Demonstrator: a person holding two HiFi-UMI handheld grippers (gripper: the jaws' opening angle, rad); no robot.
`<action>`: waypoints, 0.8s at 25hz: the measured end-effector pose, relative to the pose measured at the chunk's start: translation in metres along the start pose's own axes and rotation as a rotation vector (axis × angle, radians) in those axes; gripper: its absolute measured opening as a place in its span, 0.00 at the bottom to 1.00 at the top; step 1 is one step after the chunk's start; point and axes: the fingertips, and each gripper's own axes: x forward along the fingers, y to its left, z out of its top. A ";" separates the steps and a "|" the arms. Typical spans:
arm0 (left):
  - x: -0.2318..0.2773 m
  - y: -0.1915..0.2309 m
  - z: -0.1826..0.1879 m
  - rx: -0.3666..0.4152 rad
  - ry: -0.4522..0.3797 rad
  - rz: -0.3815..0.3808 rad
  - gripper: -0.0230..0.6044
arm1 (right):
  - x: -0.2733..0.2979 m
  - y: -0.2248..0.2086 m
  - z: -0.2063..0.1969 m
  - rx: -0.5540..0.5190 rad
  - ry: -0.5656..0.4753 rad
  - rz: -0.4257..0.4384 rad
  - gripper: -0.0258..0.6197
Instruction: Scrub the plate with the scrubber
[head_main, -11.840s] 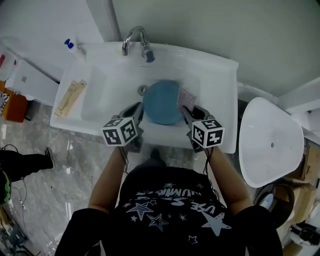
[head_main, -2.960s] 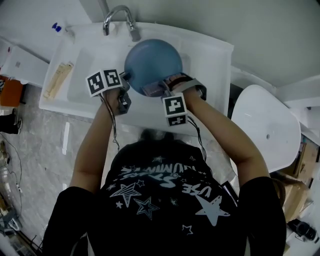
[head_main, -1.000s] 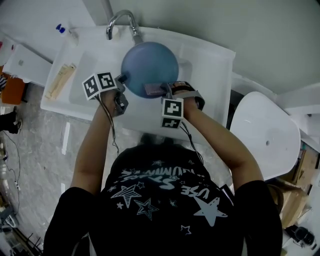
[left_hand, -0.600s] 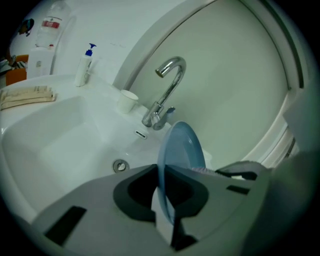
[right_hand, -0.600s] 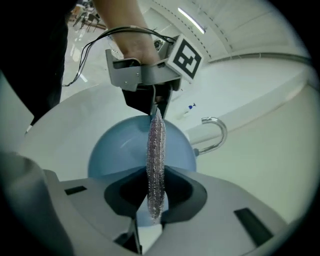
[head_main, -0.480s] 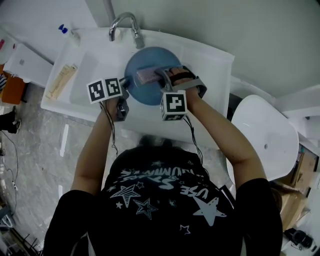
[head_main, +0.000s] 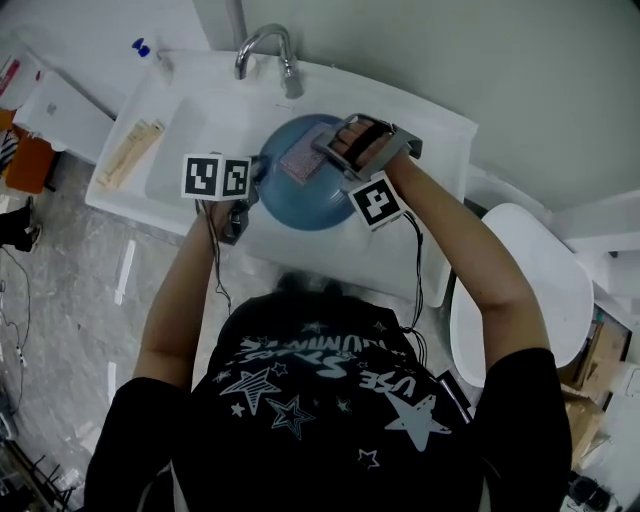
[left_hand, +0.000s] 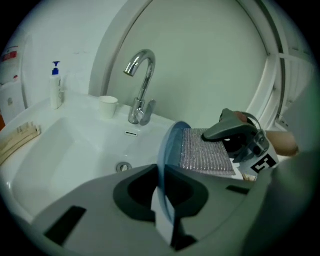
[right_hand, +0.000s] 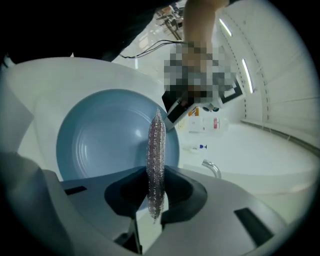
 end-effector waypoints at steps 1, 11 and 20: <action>0.001 -0.002 0.000 0.016 0.012 -0.007 0.09 | 0.002 0.001 0.003 -0.031 -0.014 0.005 0.17; -0.004 0.005 0.008 -0.067 -0.010 -0.034 0.09 | 0.011 0.013 -0.027 -0.052 0.100 0.025 0.17; -0.017 0.029 0.022 -0.250 -0.177 0.005 0.09 | 0.002 0.045 -0.054 0.187 0.262 0.063 0.17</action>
